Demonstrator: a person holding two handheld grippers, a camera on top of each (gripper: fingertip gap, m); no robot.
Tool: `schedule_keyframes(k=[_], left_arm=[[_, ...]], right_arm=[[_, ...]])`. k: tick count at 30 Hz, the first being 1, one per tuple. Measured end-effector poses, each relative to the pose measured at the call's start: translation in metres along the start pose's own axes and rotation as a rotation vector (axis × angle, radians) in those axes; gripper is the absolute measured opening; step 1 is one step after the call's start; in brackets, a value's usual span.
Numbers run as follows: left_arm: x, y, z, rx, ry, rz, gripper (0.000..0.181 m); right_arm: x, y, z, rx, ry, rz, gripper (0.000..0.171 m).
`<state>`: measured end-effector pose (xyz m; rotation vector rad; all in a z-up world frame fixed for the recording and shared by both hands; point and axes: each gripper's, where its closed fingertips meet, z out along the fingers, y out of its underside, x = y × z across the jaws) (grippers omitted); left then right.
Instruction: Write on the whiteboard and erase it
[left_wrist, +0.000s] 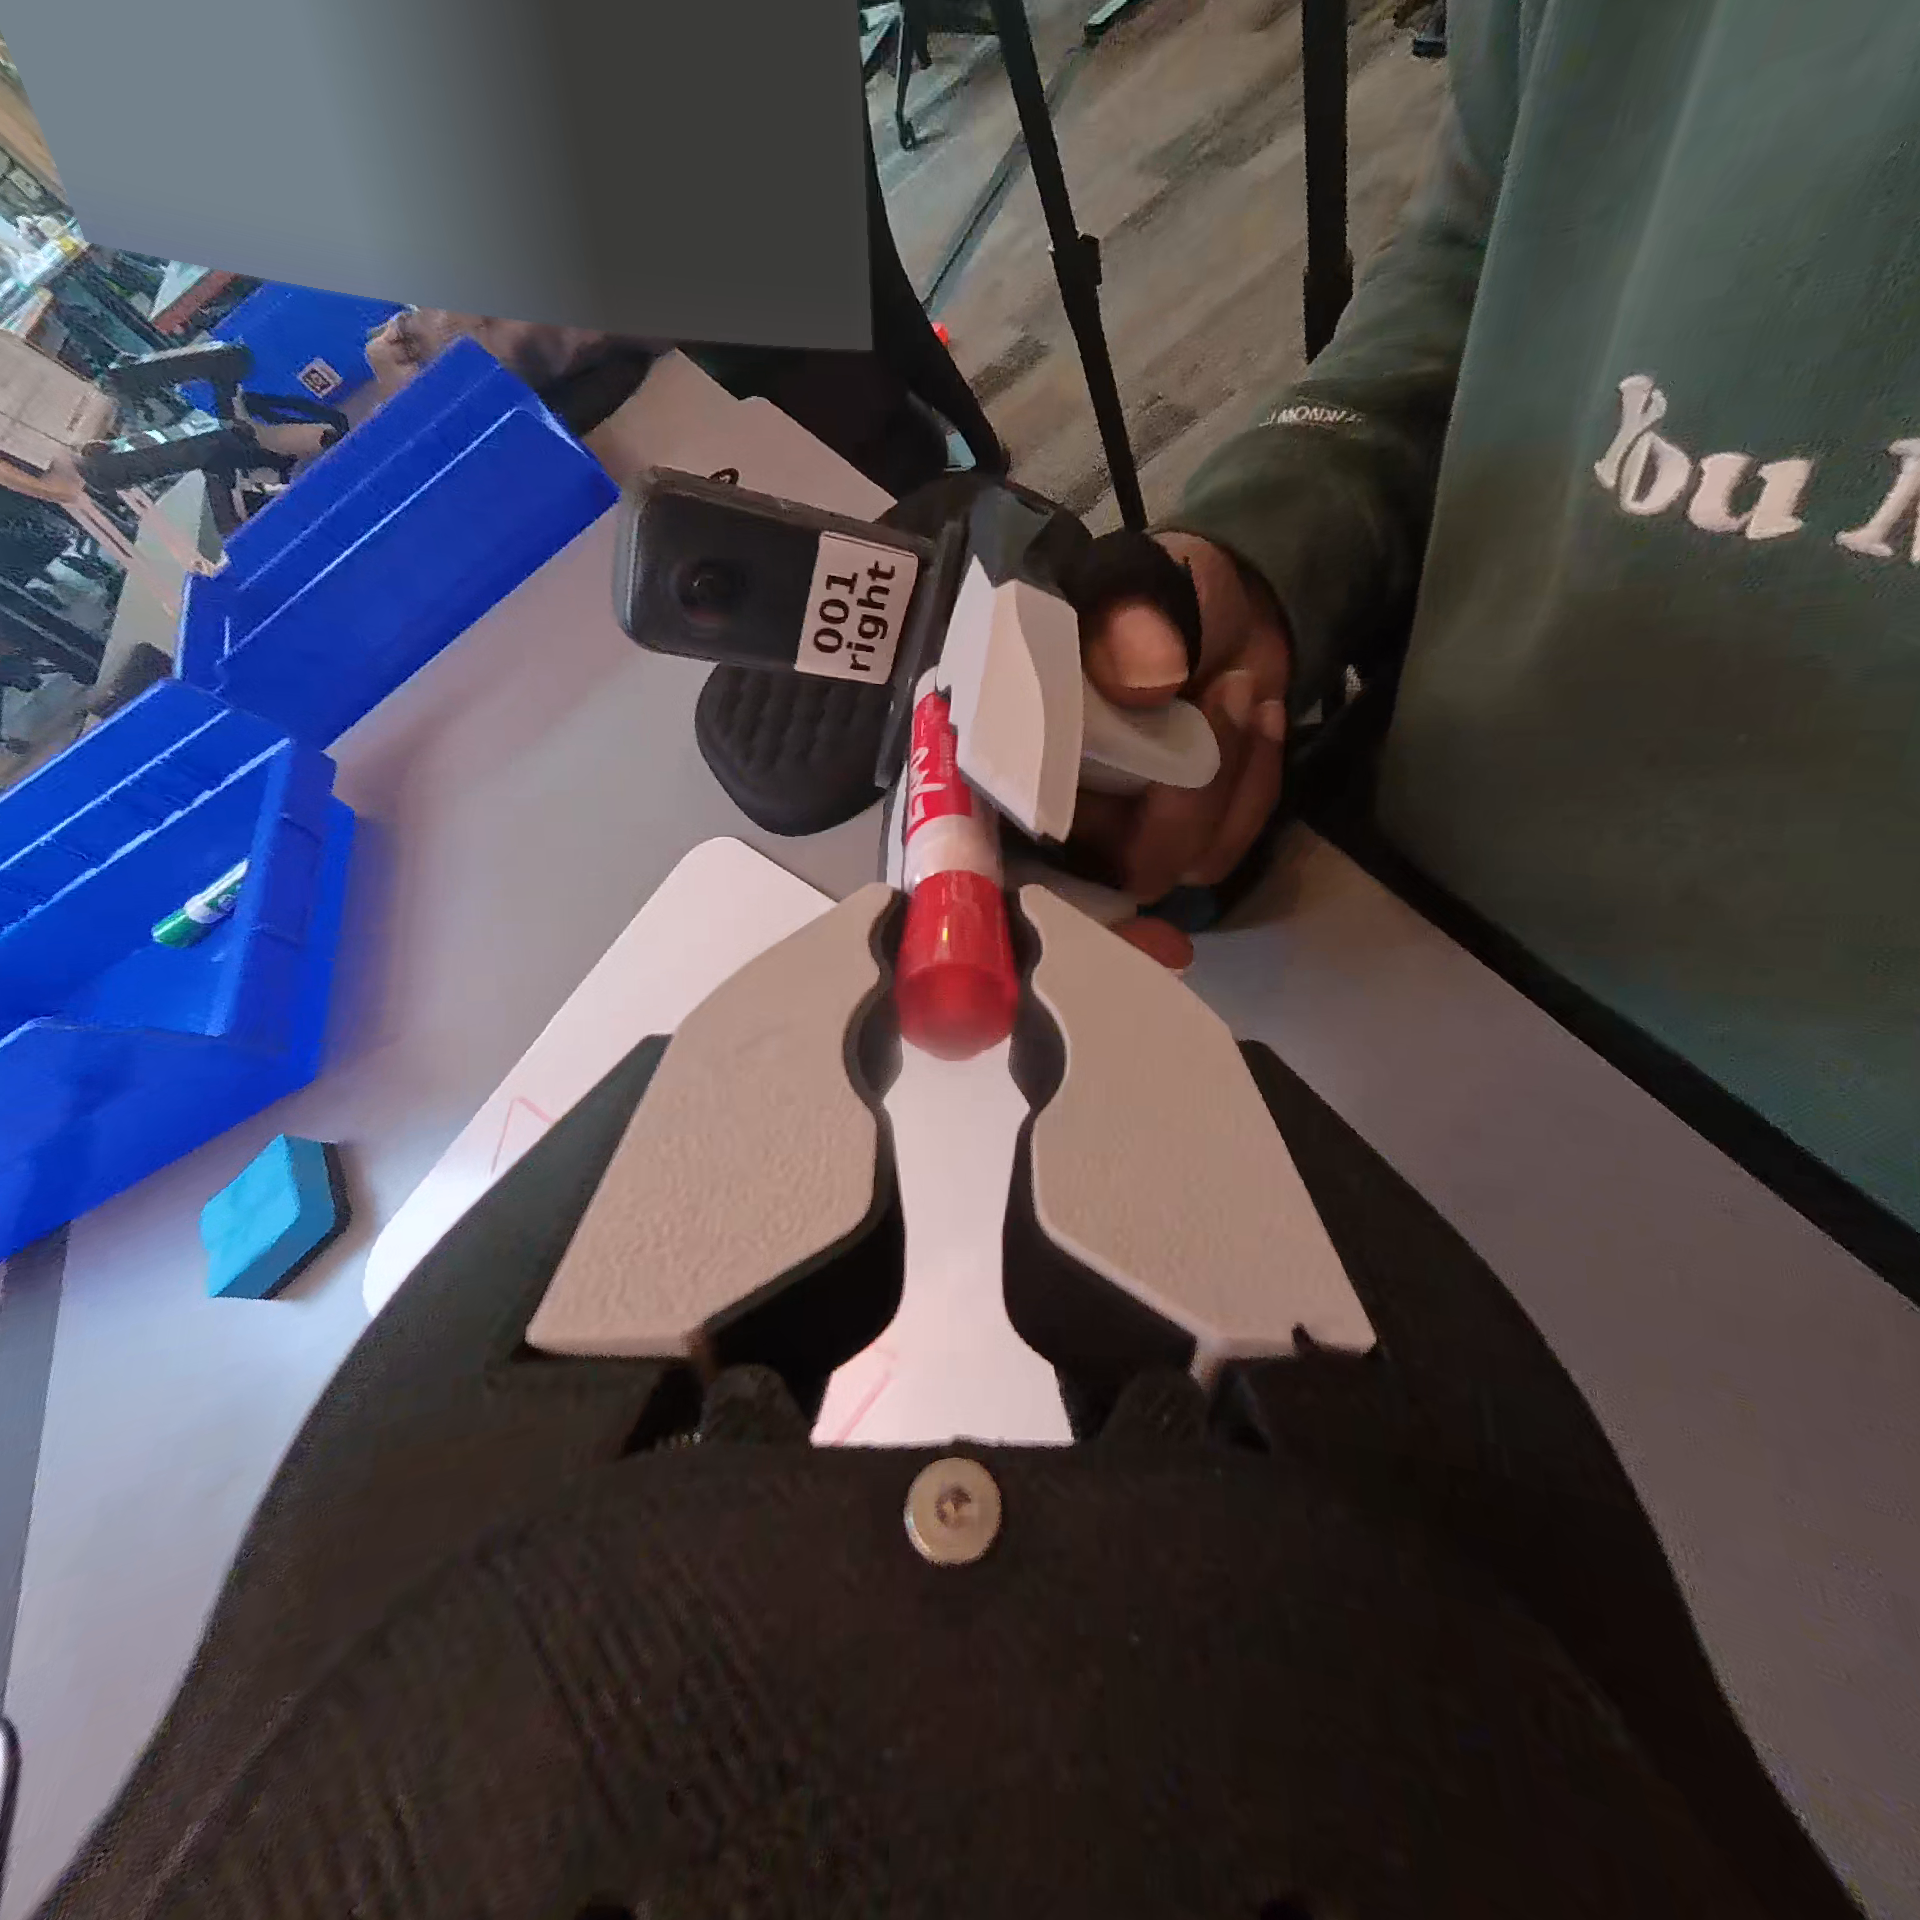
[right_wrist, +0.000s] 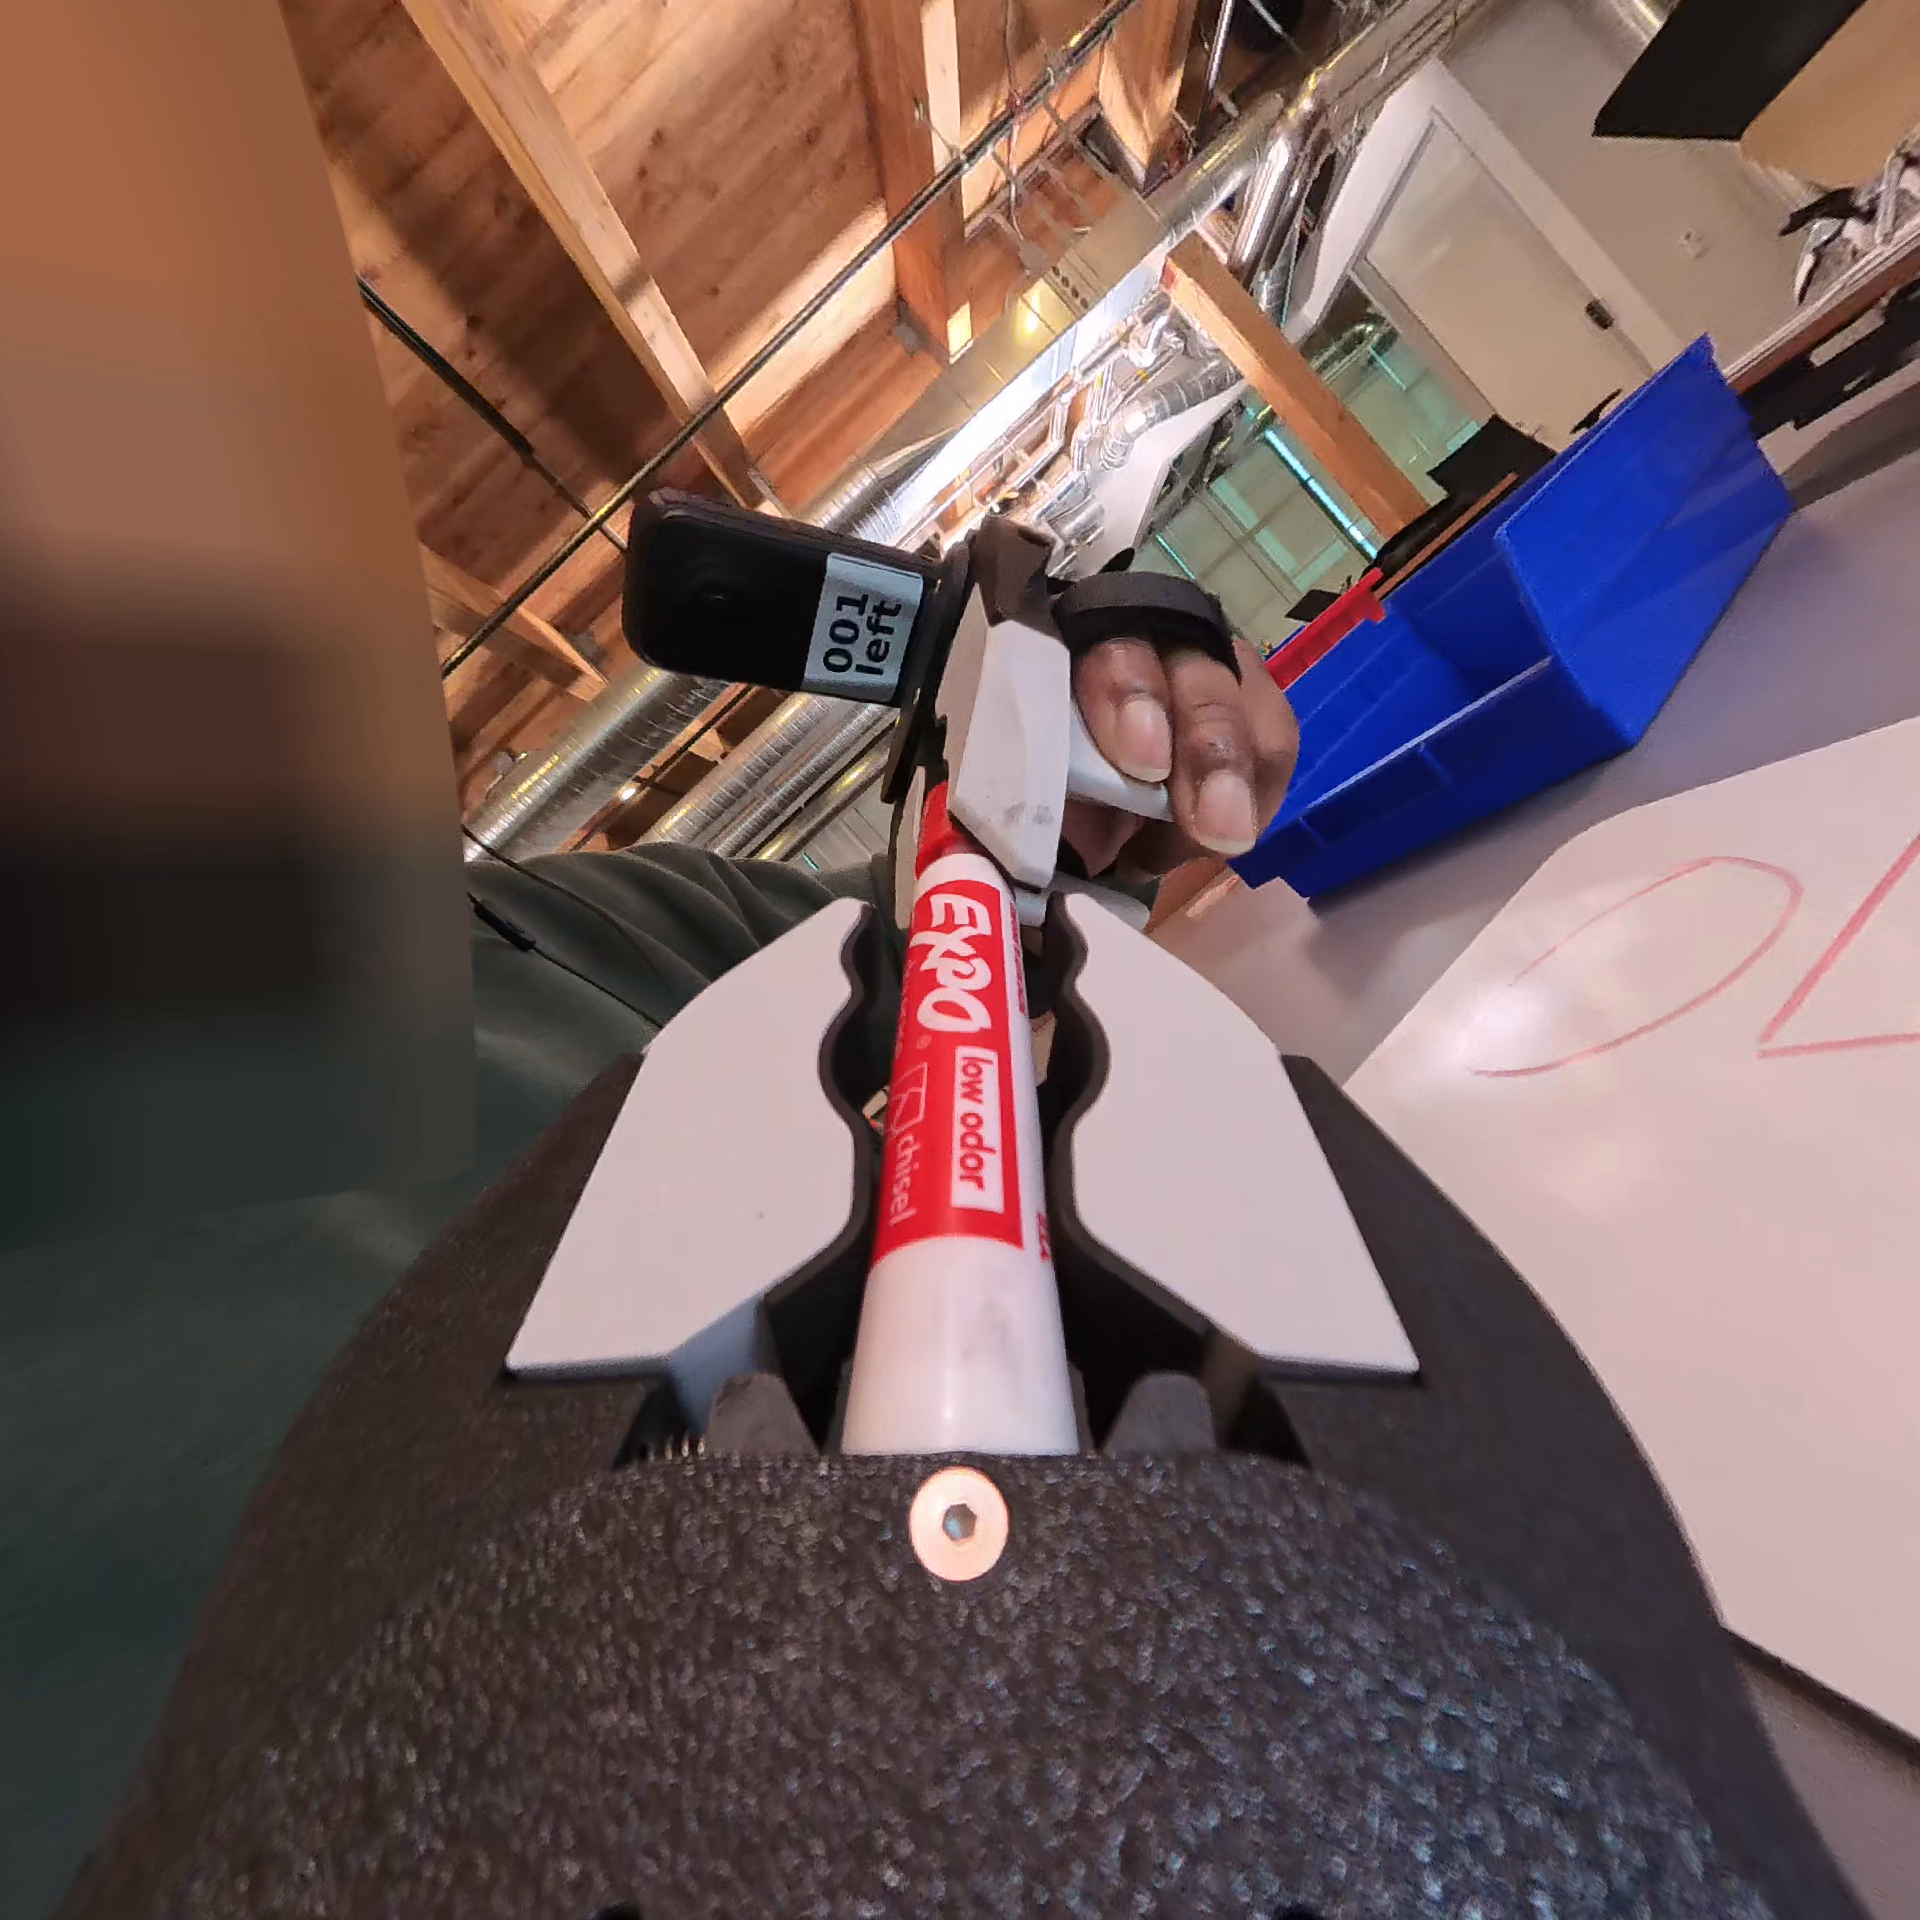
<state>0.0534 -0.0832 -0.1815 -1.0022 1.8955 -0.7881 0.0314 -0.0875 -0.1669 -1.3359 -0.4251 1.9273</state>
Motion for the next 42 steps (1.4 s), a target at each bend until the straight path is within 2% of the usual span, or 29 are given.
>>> schedule_keyframes(k=[4,9,15,17,19,20,23,26,28,32,34,37,42], left_arm=[[-0.002,0.010,0.006,-0.073,-0.028,0.055,0.018],[-0.005,0.008,0.008,-0.117,-0.041,0.102,0.018],[-0.006,0.011,0.009,-0.104,-0.037,0.099,0.018],[-0.006,0.009,0.008,-0.076,-0.043,0.063,0.018],[-0.008,0.005,0.004,-0.032,-0.048,0.019,0.018],[-0.008,0.004,0.000,-0.006,-0.038,-0.016,0.018],[-0.009,0.008,-0.010,0.048,-0.010,-0.138,0.018],[0.001,0.020,-0.003,0.019,0.059,-0.196,0.018],[0.007,0.024,0.005,-0.004,0.083,-0.193,0.018],[0.002,0.026,0.008,0.006,0.062,-0.202,0.018],[-0.003,0.023,0.004,0.052,0.055,-0.243,0.018],[-0.011,0.023,-0.001,0.065,0.045,-0.256,0.018],[-0.029,0.029,-0.009,0.056,-0.051,-0.314,0.019]], right_arm=[[0.007,0.001,-0.002,-0.017,0.061,0.001,0.031],[0.007,-0.003,-0.002,0.008,0.043,0.033,0.032],[0.008,-0.005,-0.002,0.020,0.027,0.087,0.033],[0.006,-0.006,-0.001,-0.002,0.040,0.044,0.034],[0.005,-0.007,0.000,-0.072,0.102,-0.074,0.049],[0.007,-0.011,-0.004,-0.105,0.174,-0.165,0.050],[0.015,-0.016,-0.020,-0.303,0.405,-0.503,0.048],[0.026,0.002,-0.028,-0.626,0.516,-0.704,0.039],[0.033,0.015,-0.031,-0.778,0.509,-0.762,0.019],[0.040,0.012,-0.033,-0.897,0.492,-0.780,0.020],[0.043,0.010,-0.032,-0.952,0.475,-0.795,0.029],[0.046,0.006,-0.026,-0.997,0.431,-0.812,0.019],[0.059,-0.014,-0.019,-0.979,0.417,-0.792,0.018]])
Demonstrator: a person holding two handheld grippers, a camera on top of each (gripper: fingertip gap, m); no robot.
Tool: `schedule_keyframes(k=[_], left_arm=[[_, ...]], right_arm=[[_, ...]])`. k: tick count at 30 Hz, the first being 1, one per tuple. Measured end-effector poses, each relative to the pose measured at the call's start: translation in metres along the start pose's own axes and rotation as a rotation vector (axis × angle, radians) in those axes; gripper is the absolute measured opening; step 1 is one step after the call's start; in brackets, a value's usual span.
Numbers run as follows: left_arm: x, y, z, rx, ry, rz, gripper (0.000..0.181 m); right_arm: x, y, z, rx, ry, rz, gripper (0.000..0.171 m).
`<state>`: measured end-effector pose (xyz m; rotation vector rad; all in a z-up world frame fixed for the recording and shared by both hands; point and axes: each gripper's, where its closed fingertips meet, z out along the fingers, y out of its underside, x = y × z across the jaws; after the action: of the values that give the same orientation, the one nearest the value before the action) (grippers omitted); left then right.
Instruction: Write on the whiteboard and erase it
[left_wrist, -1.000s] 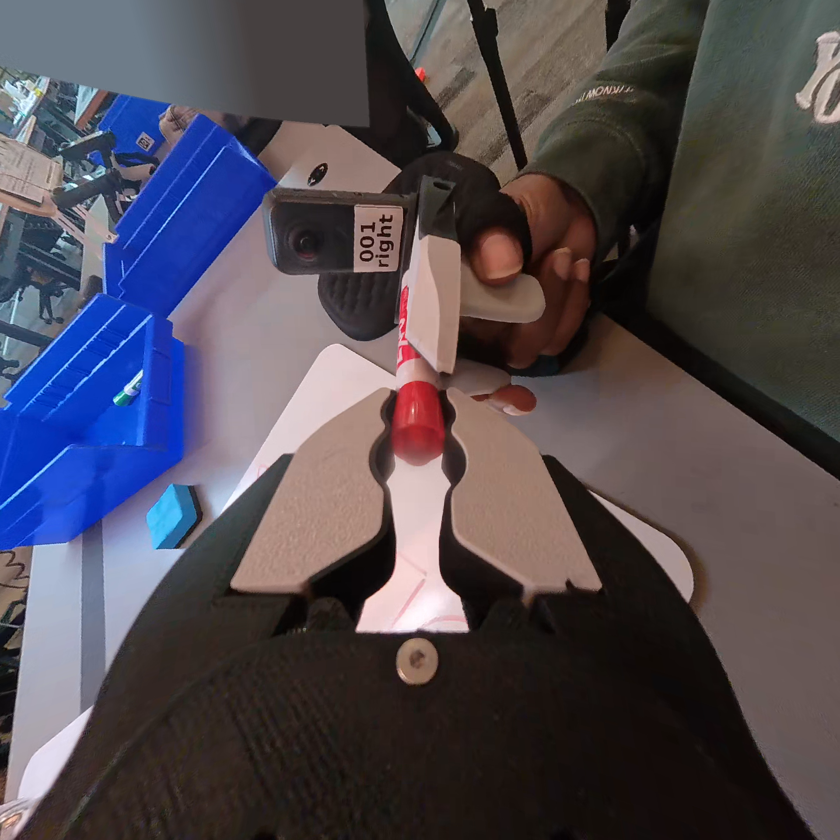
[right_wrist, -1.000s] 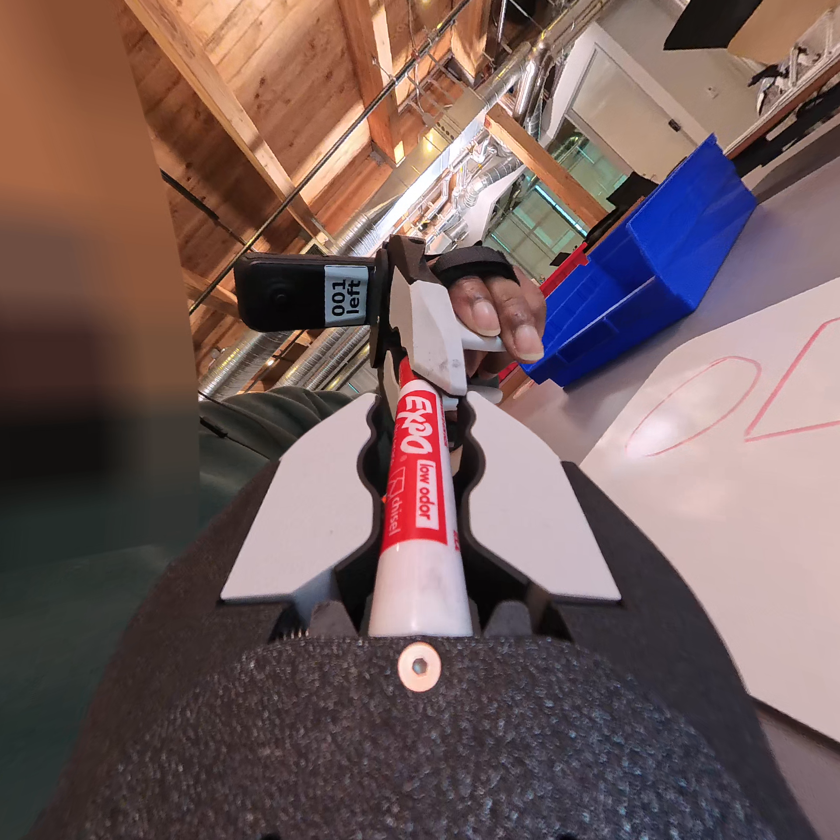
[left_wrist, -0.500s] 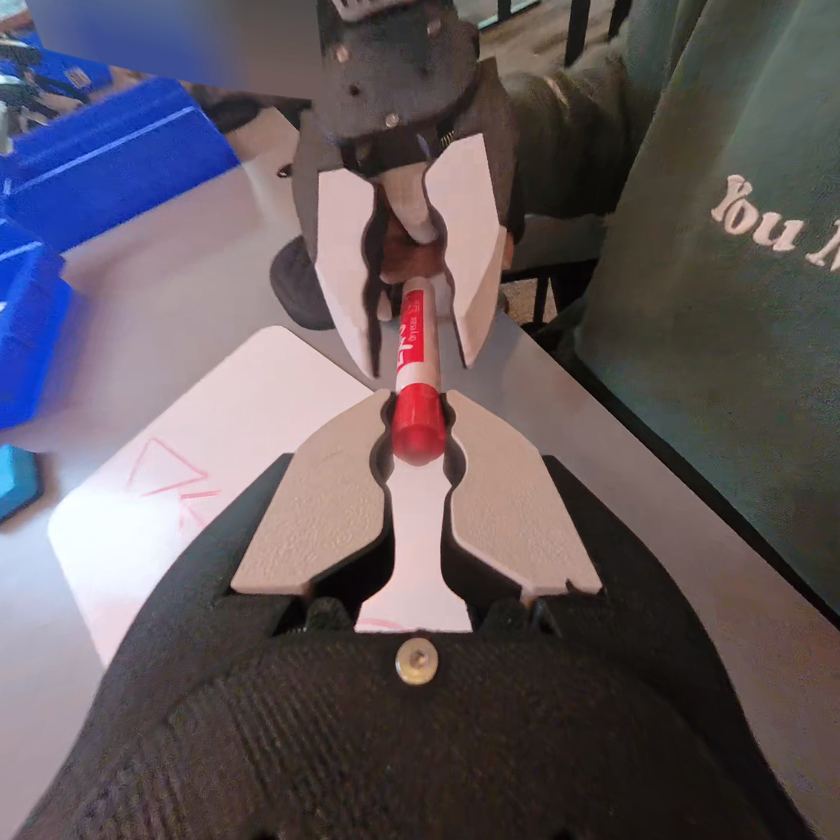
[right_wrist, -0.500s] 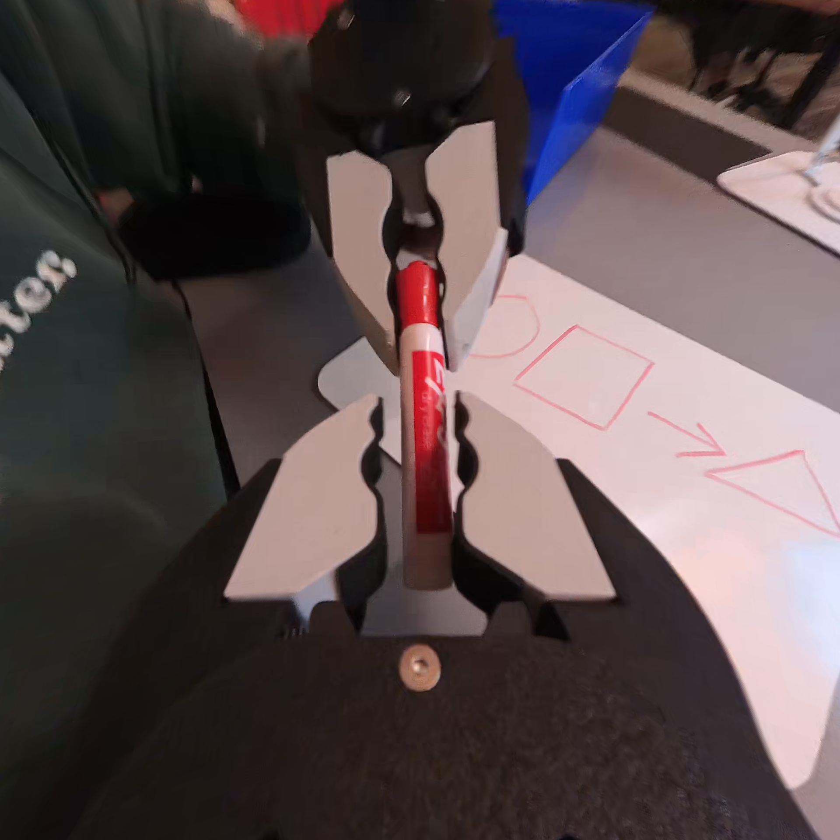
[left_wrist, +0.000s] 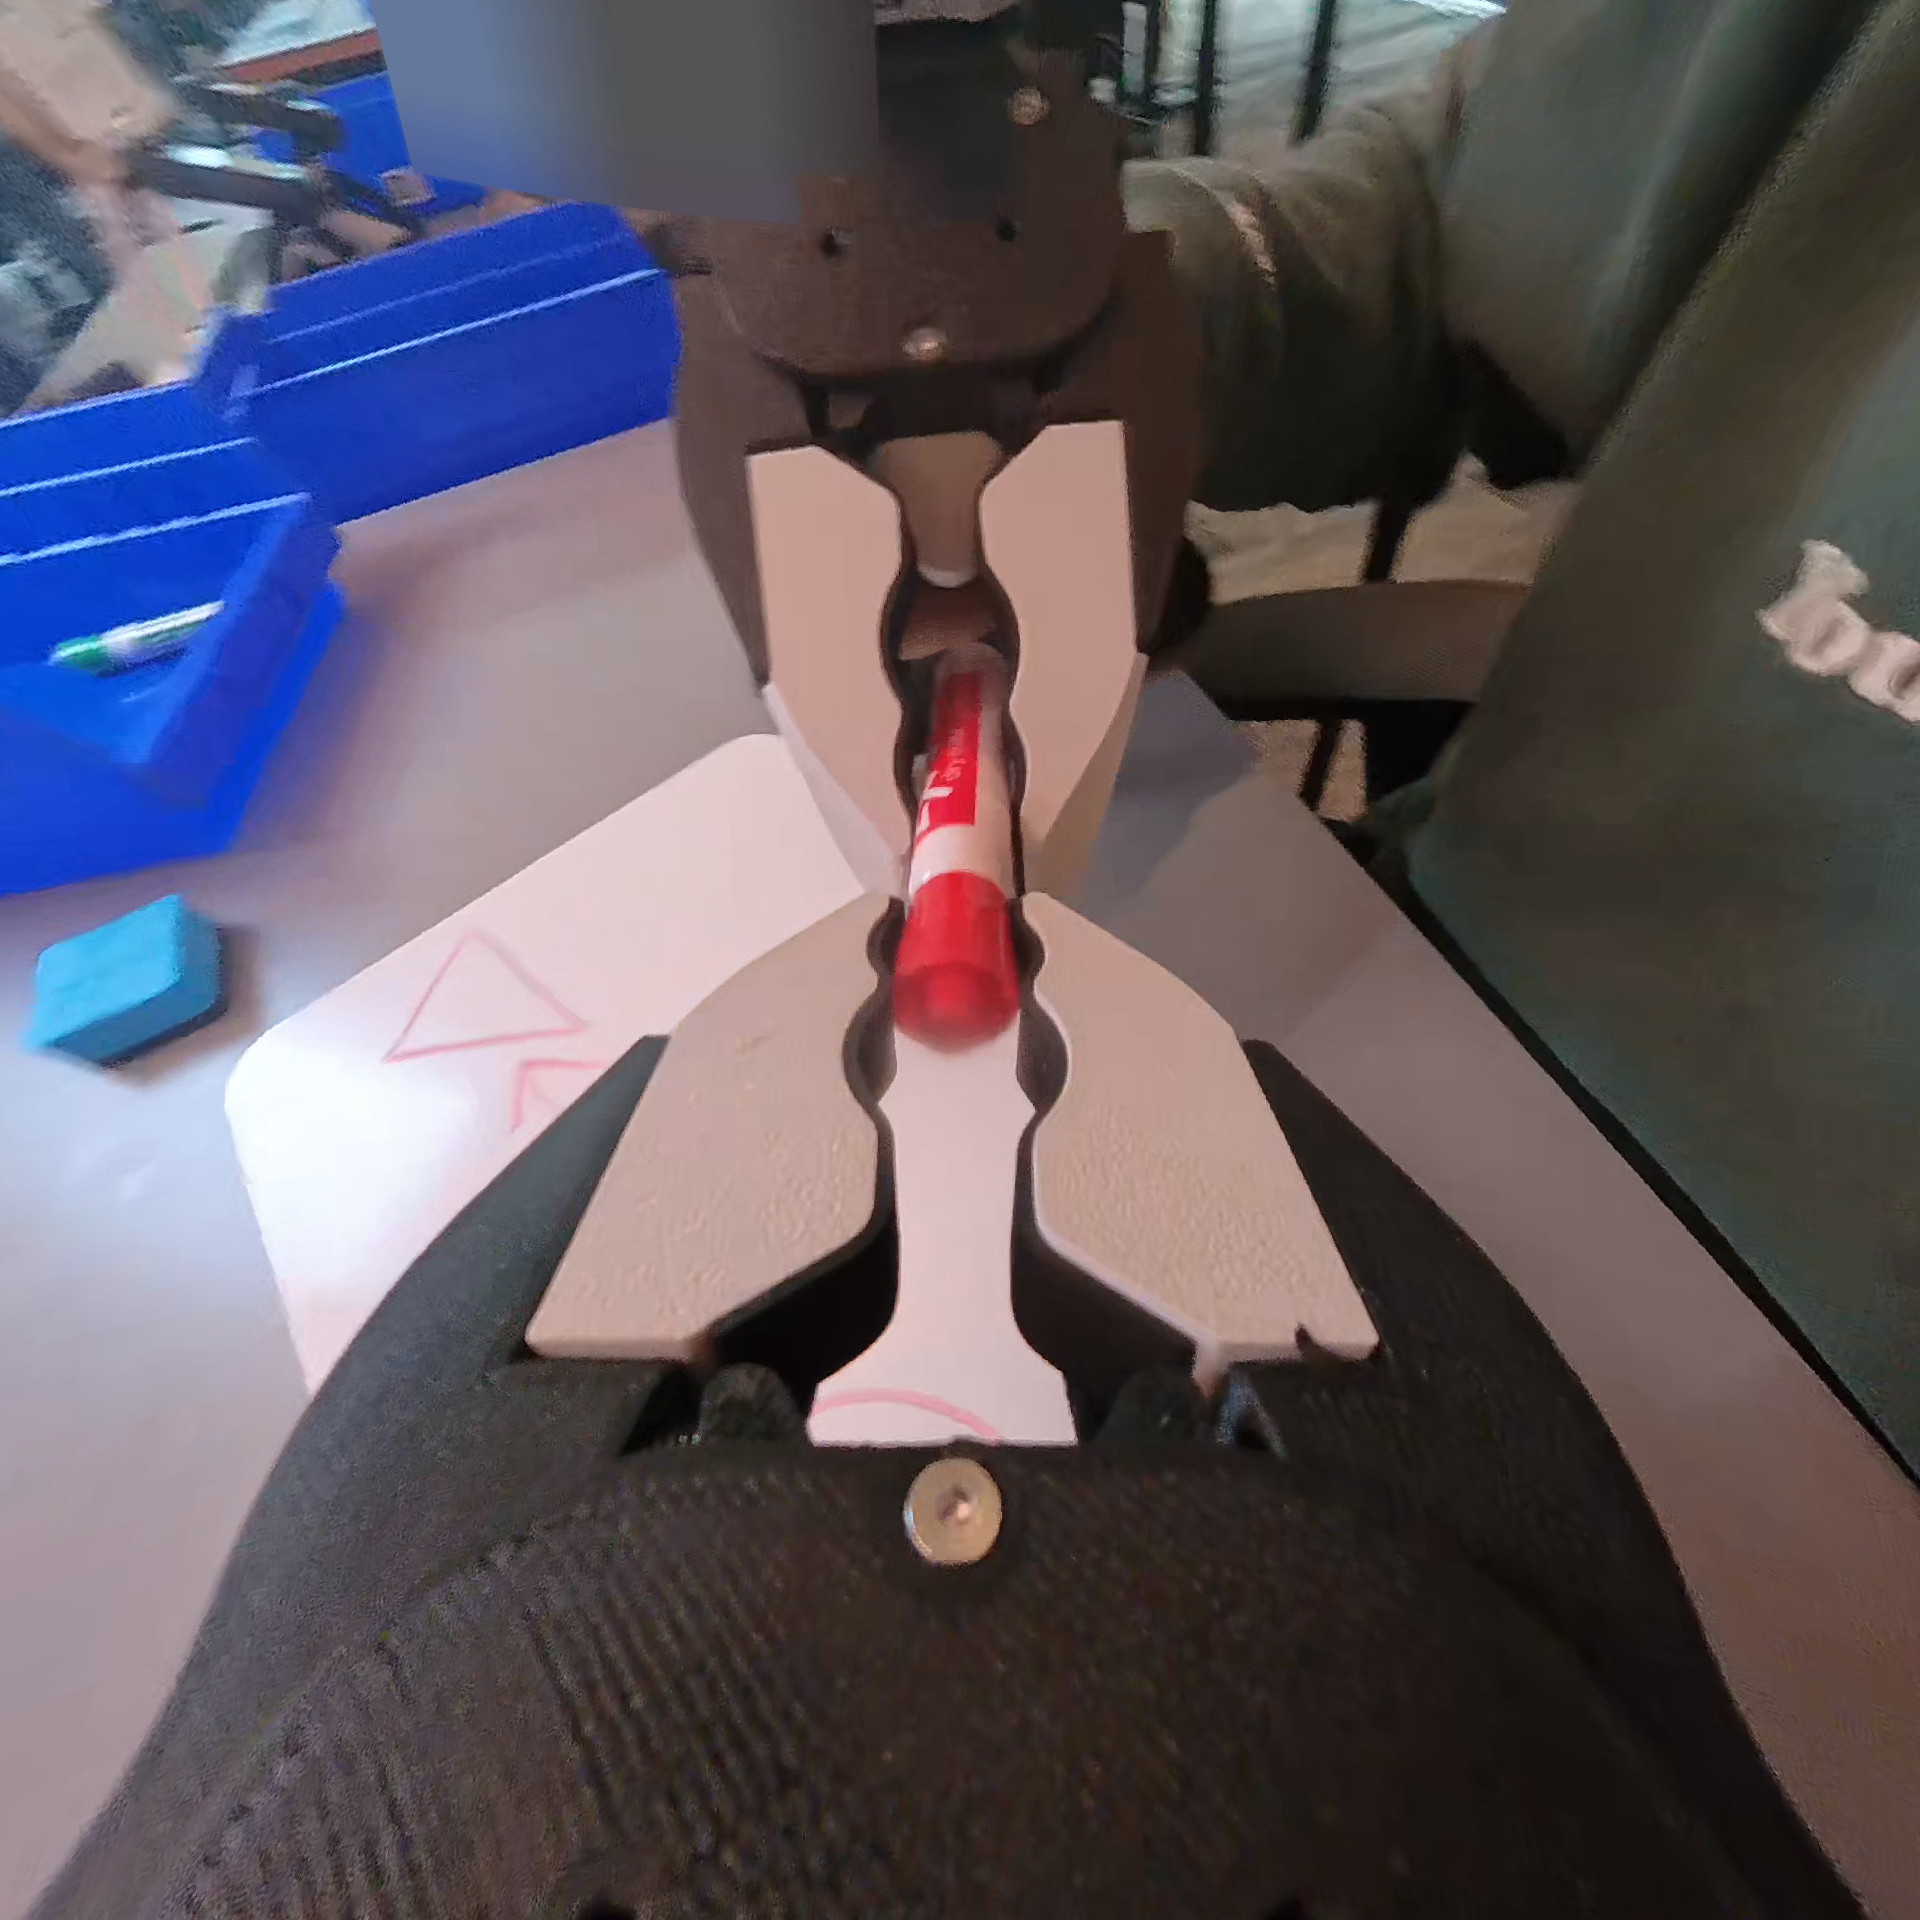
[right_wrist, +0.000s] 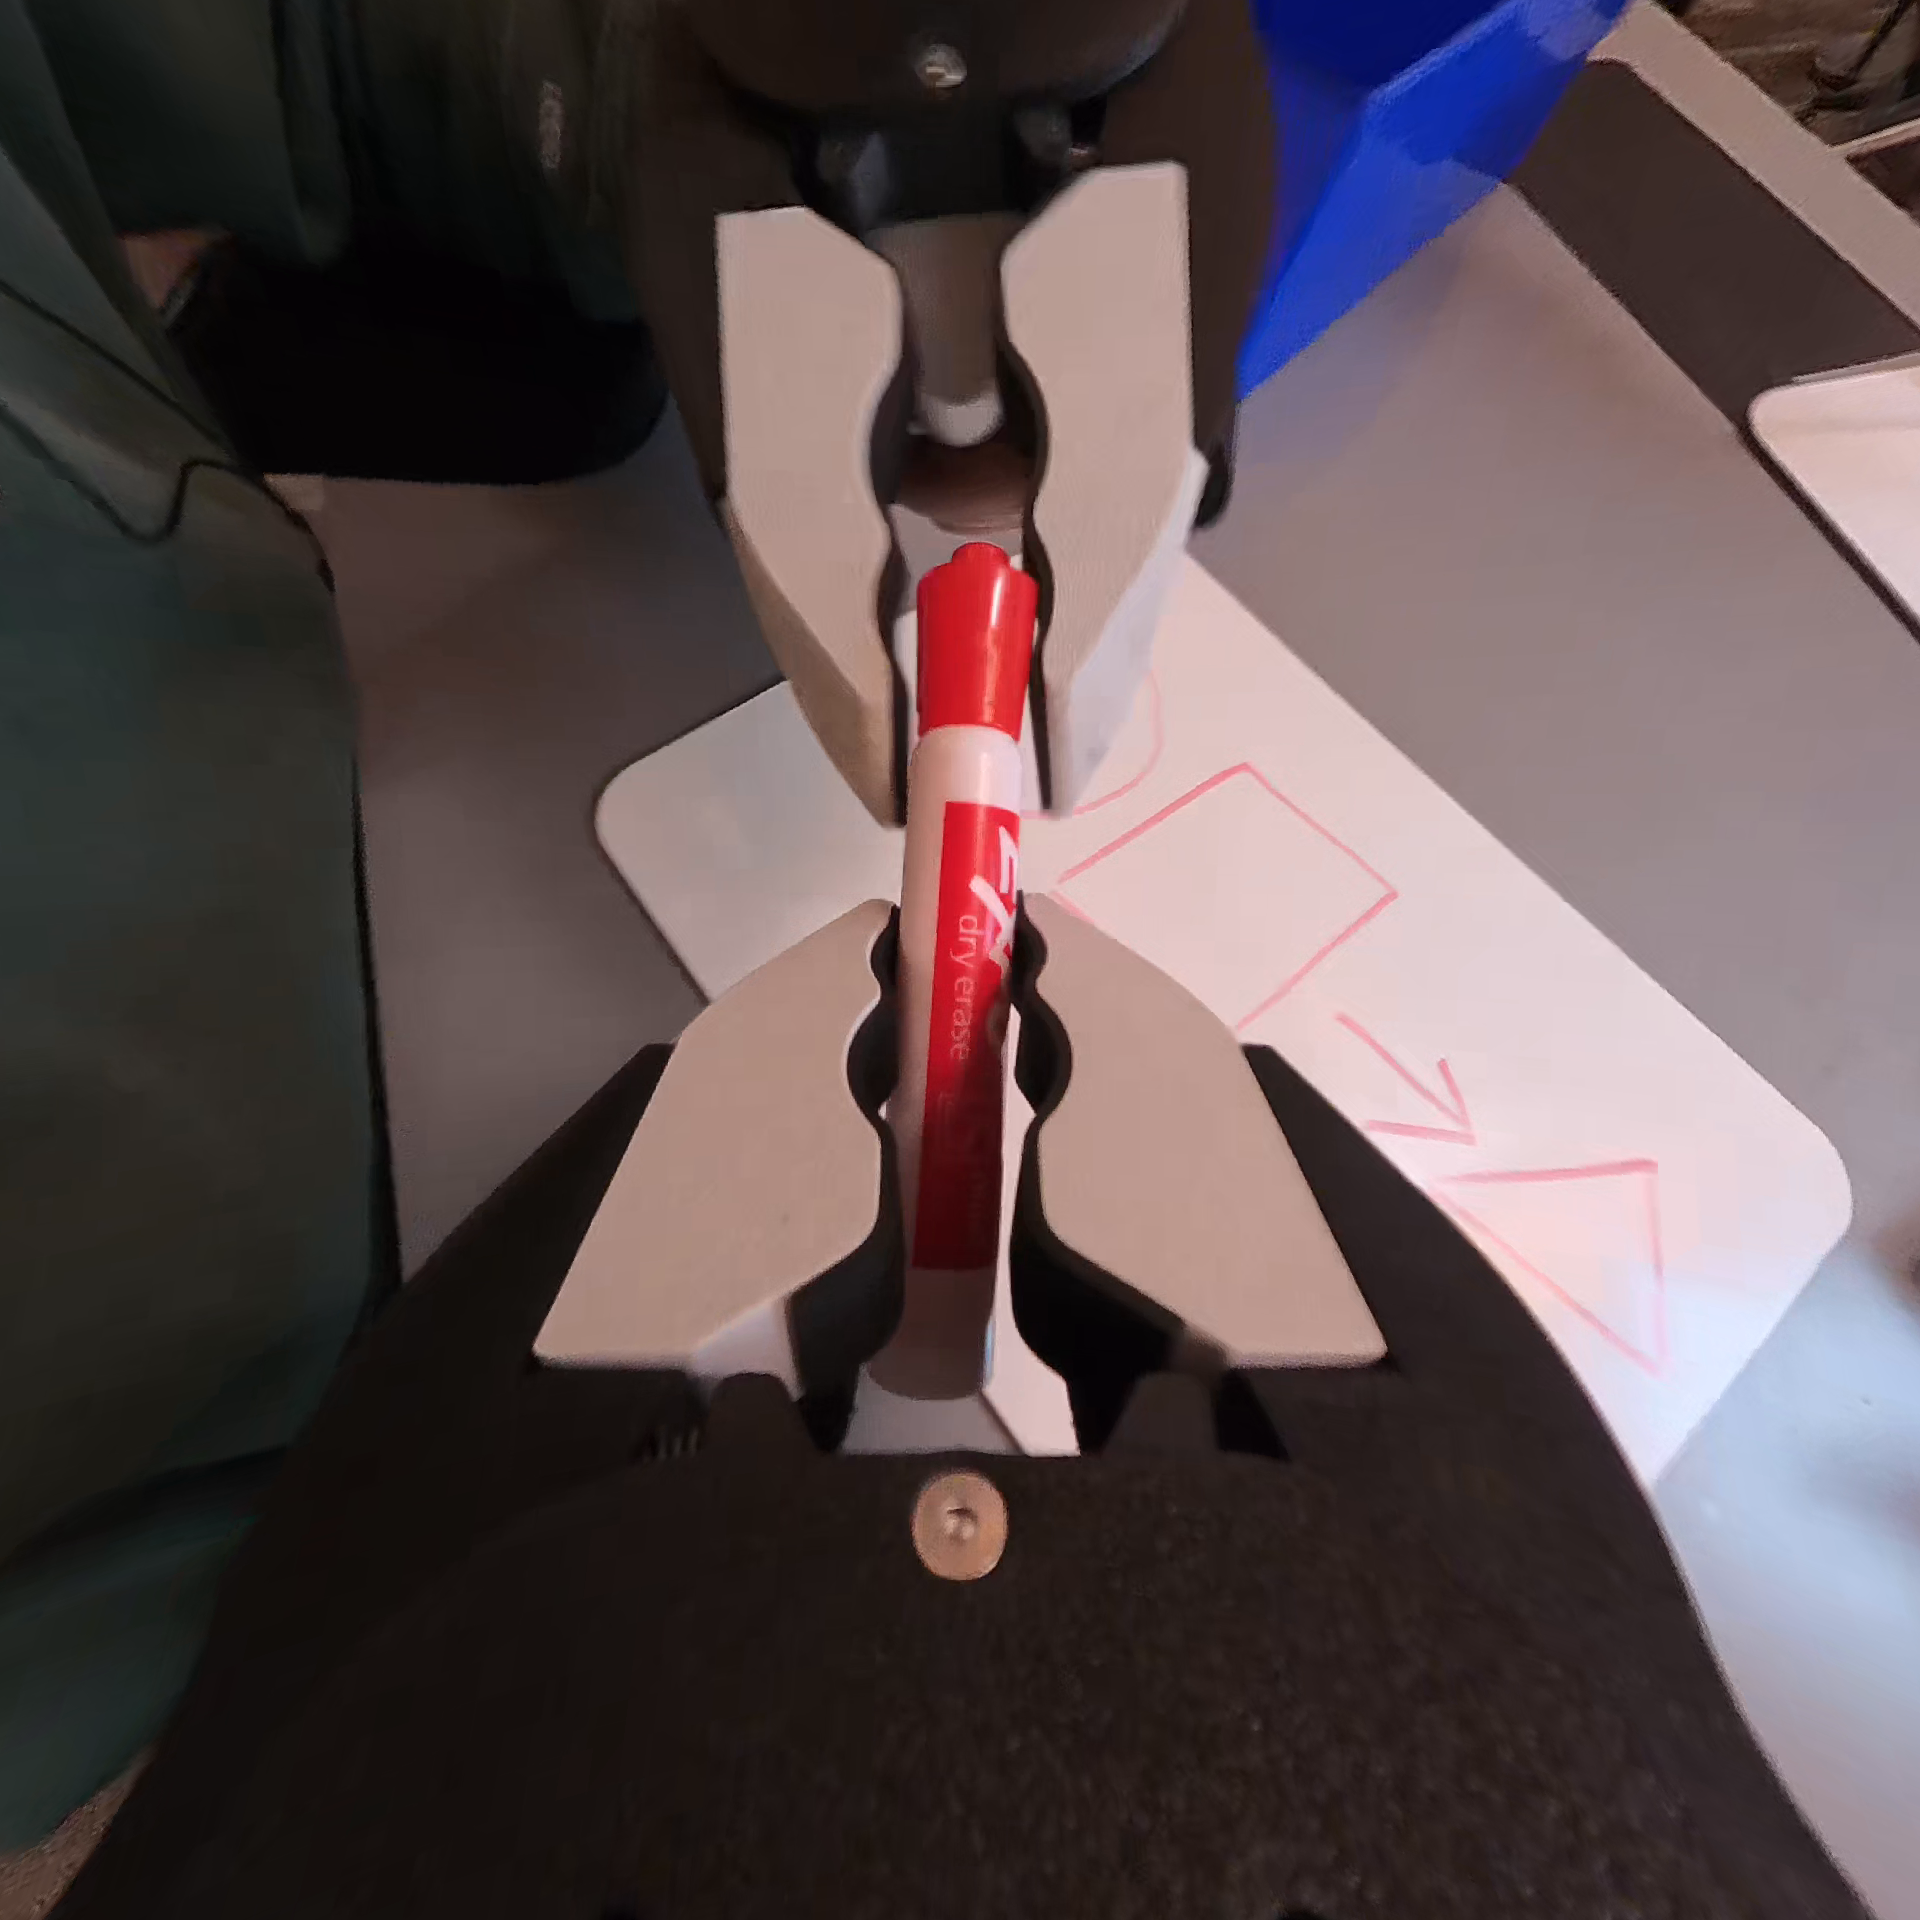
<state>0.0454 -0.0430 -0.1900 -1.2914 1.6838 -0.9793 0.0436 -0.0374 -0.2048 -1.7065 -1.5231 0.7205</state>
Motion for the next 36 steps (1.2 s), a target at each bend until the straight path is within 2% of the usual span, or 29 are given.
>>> schedule_keyframes(k=[3,7,10,12,15,17,19,22,24,26,29,31,34,36], left_arm=[[-0.031,-0.001,-0.017,0.058,-0.145,-0.108,0.034],[-0.045,0.002,-0.043,0.162,-0.246,-0.249,0.023],[-0.035,0.017,-0.052,0.149,-0.272,-0.290,0.002],[-0.022,0.028,-0.053,0.131,-0.234,-0.358,0.000],[-0.011,0.036,-0.060,0.157,-0.257,-0.428,0.000],[-0.005,0.041,-0.066,0.156,-0.288,-0.444,0.000],[-0.001,0.047,-0.074,0.152,-0.329,-0.456,0.000],[-0.001,0.060,-0.082,0.151,-0.373,-0.474,0.000],[-0.003,0.064,-0.085,0.157,-0.381,-0.489,0.000],[-0.006,0.066,-0.086,0.165,-0.377,-0.495,0.000],[-0.009,0.069,-0.082,0.164,-0.355,-0.504,0.000],[-0.008,0.071,-0.079,0.159,-0.346,-0.499,0.000],[-0.008,0.070,-0.078,0.153,-0.350,-0.484,0.000],[-0.009,0.071,-0.079,0.147,-0.359,-0.479,0.000]], right_arm=[[0.044,-0.004,-0.018,0.053,0.055,0.103,0.018],[0.161,0.007,-0.078,0.059,0.330,0.278,0.019],[0.264,0.040,-0.133,0.010,0.596,0.446,0.019],[0.320,0.073,-0.158,-0.052,0.719,0.578,0.019],[0.370,0.126,-0.165,-0.131,0.766,0.786,0.019],[0.381,0.150,-0.151,-0.122,0.712,0.928,0.019],[0.389,0.170,-0.143,-0.134,0.727,0.989,0.019],[0.392,0.176,-0.134,-0.068,0.682,1.032,0.024],[0.387,0.160,-0.130,0.024,0.591,1.036,0.033],[0.385,0.143,-0.138,0.099,0.577,1.013,0.035],[0.377,0.121,-0.150,0.113,0.604,0.914,0.041],[0.358,0.093,-0.147,0.120,0.589,0.793,0.042],[0.313,0.054,-0.127,0.077,0.587,0.599,0.041],[0.278,0.048,-0.094,-0.004,0.534,0.546,0.043]])
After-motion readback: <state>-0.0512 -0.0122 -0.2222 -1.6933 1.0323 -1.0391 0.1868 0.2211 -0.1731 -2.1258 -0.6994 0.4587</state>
